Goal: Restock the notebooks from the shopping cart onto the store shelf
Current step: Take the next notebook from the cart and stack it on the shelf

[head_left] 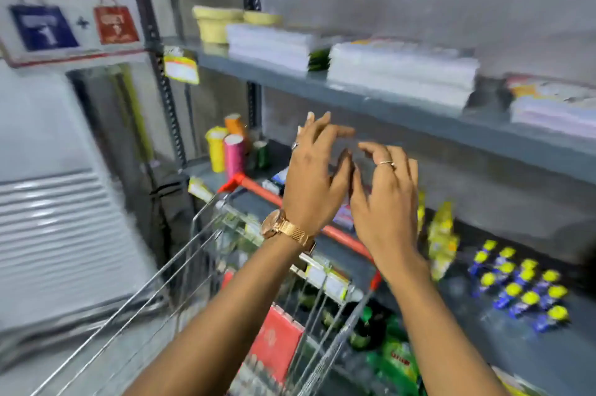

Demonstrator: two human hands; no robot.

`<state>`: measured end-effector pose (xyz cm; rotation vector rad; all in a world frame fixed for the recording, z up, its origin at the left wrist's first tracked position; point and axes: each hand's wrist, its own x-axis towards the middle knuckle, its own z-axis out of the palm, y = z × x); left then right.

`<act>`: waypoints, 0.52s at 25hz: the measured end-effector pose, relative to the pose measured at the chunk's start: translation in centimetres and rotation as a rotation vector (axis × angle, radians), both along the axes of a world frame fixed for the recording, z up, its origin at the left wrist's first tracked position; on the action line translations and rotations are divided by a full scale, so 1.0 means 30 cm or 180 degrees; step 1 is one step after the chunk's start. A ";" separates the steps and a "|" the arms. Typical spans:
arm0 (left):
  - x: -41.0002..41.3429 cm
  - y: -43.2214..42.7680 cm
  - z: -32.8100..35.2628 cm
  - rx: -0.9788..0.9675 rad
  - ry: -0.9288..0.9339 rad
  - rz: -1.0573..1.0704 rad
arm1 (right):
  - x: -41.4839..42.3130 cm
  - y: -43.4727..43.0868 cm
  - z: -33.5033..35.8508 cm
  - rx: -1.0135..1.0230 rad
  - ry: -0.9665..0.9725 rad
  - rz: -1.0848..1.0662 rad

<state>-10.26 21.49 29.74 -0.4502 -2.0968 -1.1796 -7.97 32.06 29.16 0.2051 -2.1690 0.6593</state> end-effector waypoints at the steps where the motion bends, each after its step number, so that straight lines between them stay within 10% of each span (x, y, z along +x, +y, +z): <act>1: 0.013 -0.069 -0.075 -0.0071 -0.0151 0.0214 | -0.004 -0.075 -0.065 0.0019 -0.0197 0.0141; 7: 0.196 -0.407 -0.584 -0.0468 -0.1109 0.1247 | 0.042 -0.407 -0.532 0.0220 -0.1652 0.0903; 13: 0.542 -0.688 -1.143 -0.0747 -0.3241 0.0964 | 0.263 -0.631 -0.962 -0.2488 -0.6077 0.0808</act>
